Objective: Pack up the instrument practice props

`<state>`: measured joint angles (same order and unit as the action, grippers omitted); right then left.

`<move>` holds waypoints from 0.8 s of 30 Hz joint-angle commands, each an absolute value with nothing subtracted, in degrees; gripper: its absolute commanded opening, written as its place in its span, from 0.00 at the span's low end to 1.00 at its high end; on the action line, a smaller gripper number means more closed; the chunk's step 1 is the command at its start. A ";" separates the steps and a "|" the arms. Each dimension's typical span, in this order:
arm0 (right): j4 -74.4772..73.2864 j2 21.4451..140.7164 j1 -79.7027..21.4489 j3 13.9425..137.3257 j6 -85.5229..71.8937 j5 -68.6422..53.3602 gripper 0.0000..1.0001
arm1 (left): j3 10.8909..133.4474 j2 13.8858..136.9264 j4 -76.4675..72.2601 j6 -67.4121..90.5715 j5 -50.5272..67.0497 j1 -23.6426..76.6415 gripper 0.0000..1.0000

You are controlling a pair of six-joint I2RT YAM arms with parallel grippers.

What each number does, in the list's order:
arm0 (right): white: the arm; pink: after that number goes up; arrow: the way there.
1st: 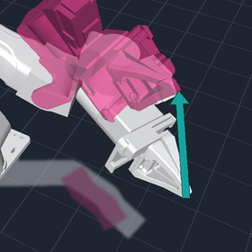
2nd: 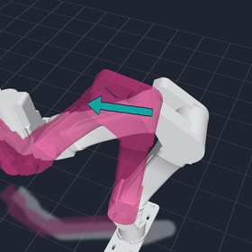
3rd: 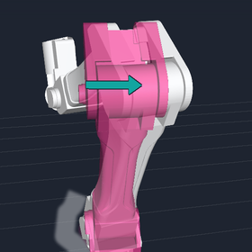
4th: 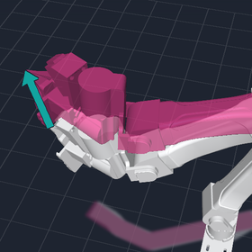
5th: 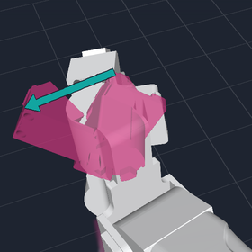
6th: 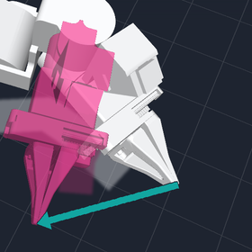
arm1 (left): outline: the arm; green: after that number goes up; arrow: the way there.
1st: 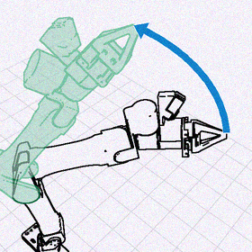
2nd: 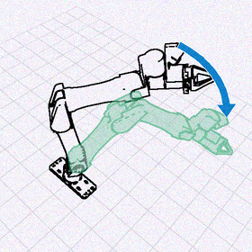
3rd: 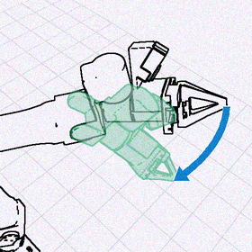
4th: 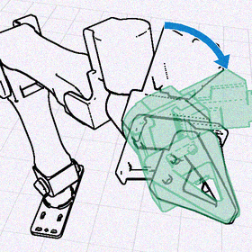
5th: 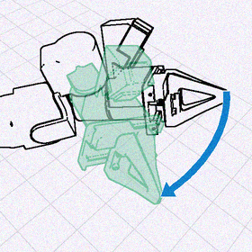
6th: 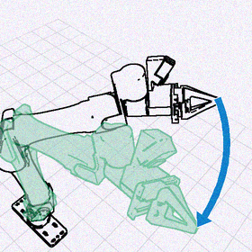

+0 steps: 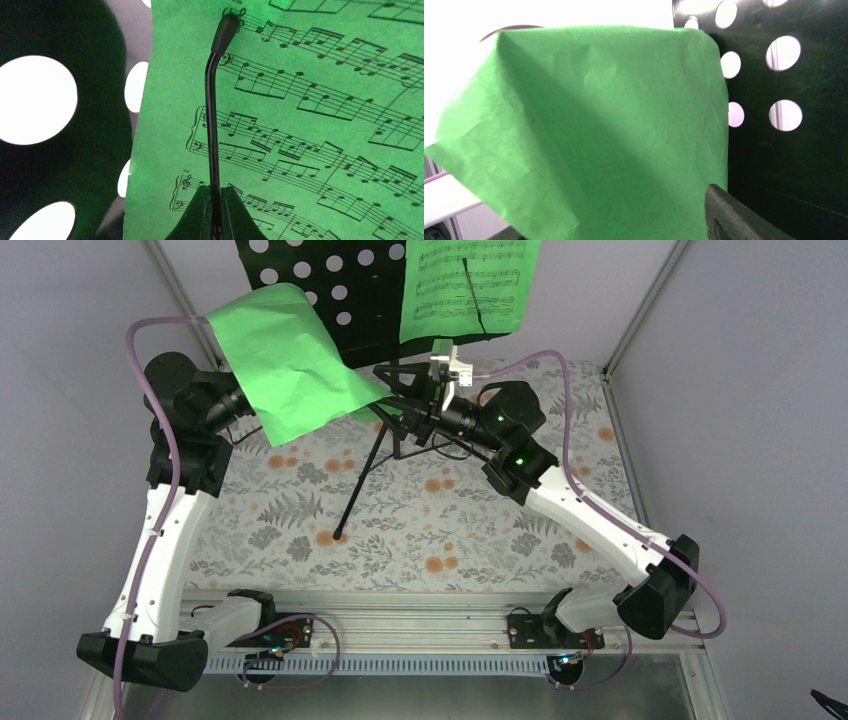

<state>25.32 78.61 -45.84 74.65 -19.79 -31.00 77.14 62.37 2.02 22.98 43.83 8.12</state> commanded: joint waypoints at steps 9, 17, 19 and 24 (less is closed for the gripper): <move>20.97 82.20 -51.18 81.79 -8.82 -19.55 0.88 | 76.83 64.20 6.41 23.33 45.15 8.02 0.02; 15.15 86.63 -53.81 89.71 -2.60 -5.36 0.93 | 76.73 64.19 6.11 23.68 45.87 8.00 0.02; 13.68 87.76 -53.99 91.38 -1.56 -4.20 0.76 | 76.74 64.20 6.24 23.58 46.04 8.00 0.02; 14.67 86.00 -54.20 88.90 -3.07 -4.52 0.09 | 77.11 63.95 7.43 22.43 45.29 8.00 0.02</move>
<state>14.79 87.29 -53.56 90.15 -3.66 -7.57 77.25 62.63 2.00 23.14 45.08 8.12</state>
